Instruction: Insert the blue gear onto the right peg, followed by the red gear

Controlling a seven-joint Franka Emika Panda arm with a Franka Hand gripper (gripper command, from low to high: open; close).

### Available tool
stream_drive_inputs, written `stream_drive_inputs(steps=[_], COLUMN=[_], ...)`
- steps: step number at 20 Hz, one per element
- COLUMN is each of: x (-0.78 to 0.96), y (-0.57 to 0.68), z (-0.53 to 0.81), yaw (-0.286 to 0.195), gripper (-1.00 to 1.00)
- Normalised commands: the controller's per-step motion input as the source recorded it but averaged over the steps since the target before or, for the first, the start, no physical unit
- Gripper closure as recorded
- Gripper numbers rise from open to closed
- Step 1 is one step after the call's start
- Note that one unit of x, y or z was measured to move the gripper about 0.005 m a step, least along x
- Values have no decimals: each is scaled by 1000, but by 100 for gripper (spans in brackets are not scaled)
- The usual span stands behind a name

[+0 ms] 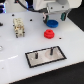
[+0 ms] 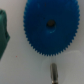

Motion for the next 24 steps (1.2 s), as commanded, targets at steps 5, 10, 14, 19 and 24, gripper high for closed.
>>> stream_drive_inputs(steps=[5, 10, 14, 19, 24], x=[-227, -176, -157, 85, 430], y=[-38, 99, 106, 10, -86], z=[-390, -203, -89, 135, 496], yaw=[0, 0, 0, 0, 0], gripper=[100, 100, 100, 100, 100])
